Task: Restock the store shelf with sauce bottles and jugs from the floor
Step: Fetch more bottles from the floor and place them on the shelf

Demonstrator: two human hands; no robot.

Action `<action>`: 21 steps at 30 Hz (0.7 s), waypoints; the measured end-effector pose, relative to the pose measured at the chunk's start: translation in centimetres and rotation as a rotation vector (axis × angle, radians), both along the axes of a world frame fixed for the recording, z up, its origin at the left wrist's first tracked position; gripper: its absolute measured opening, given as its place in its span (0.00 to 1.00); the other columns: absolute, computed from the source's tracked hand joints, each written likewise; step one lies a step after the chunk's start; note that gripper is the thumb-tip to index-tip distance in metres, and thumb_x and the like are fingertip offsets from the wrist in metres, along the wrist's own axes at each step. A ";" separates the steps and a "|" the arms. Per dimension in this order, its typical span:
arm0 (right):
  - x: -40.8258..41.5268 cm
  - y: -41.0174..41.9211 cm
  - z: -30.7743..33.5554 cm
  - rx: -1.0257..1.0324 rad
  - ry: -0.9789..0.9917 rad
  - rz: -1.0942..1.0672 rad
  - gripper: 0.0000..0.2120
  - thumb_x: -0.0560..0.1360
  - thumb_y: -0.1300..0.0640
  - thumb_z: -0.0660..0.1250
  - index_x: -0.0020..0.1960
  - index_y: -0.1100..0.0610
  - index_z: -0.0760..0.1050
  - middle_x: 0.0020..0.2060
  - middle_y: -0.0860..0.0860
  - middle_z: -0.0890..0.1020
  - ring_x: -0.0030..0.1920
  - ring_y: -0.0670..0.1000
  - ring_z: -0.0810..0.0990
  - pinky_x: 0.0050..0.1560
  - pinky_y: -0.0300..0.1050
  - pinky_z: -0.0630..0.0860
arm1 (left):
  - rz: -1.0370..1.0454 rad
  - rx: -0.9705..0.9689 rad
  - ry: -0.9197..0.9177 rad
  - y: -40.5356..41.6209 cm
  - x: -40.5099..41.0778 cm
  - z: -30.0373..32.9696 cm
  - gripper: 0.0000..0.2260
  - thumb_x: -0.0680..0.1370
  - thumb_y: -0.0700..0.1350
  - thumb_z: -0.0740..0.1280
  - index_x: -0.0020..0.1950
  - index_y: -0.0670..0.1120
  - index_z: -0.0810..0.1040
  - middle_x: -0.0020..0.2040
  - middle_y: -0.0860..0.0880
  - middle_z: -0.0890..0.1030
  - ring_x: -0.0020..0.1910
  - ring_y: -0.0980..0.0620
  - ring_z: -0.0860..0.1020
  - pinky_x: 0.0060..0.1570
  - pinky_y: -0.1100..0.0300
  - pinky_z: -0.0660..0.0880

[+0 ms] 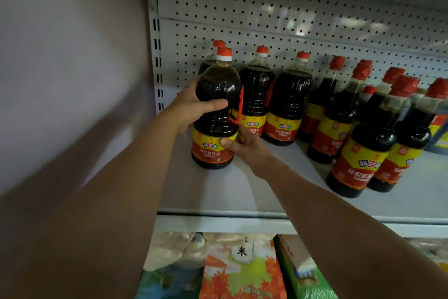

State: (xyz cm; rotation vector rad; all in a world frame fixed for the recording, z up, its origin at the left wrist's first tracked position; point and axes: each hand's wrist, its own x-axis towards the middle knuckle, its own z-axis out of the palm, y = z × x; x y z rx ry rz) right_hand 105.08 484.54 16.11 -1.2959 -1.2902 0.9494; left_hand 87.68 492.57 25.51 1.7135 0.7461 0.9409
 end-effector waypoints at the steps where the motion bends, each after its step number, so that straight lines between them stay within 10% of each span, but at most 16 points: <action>1: 0.0 0.1 -0.1 -0.004 -0.008 -0.013 0.37 0.72 0.53 0.77 0.77 0.51 0.66 0.70 0.48 0.77 0.71 0.49 0.75 0.72 0.55 0.72 | 0.005 -0.004 -0.004 0.1 0.1 -0.1 0.33 0.68 0.47 0.80 0.69 0.56 0.70 0.63 0.53 0.78 0.64 0.49 0.75 0.65 0.44 0.71; 7: -0.3 -0.9 0.8 -0.015 -0.087 -0.034 0.30 0.77 0.58 0.73 0.76 0.51 0.66 0.63 0.41 0.78 0.60 0.37 0.77 0.62 0.37 0.77 | 0.038 -0.014 0.015 -1.0 0.3 0.0 0.35 0.70 0.48 0.78 0.73 0.58 0.65 0.68 0.52 0.75 0.68 0.47 0.71 0.69 0.40 0.67; 10: 0.2 -3.4 1.4 -0.050 -0.137 -0.108 0.29 0.75 0.50 0.77 0.73 0.50 0.71 0.65 0.45 0.80 0.66 0.46 0.78 0.68 0.48 0.75 | 0.121 -0.001 0.092 -2.4 0.6 0.9 0.34 0.73 0.48 0.76 0.75 0.56 0.64 0.72 0.49 0.72 0.70 0.46 0.70 0.70 0.43 0.67; 13: 2.0 -7.8 3.1 -0.070 -0.236 -0.196 0.23 0.75 0.53 0.76 0.67 0.53 0.73 0.58 0.41 0.79 0.62 0.45 0.78 0.59 0.35 0.74 | 0.297 -0.008 0.186 -4.3 1.2 1.4 0.31 0.74 0.51 0.75 0.74 0.53 0.67 0.71 0.46 0.74 0.70 0.42 0.71 0.69 0.43 0.69; 21: 11.7 -24.1 7.1 -0.156 -0.639 -0.482 0.34 0.73 0.42 0.76 0.74 0.52 0.69 0.63 0.48 0.77 0.66 0.52 0.76 0.64 0.49 0.74 | 0.494 0.078 0.271 -17.6 8.6 1.9 0.37 0.72 0.54 0.77 0.76 0.45 0.66 0.72 0.38 0.70 0.69 0.38 0.70 0.67 0.49 0.70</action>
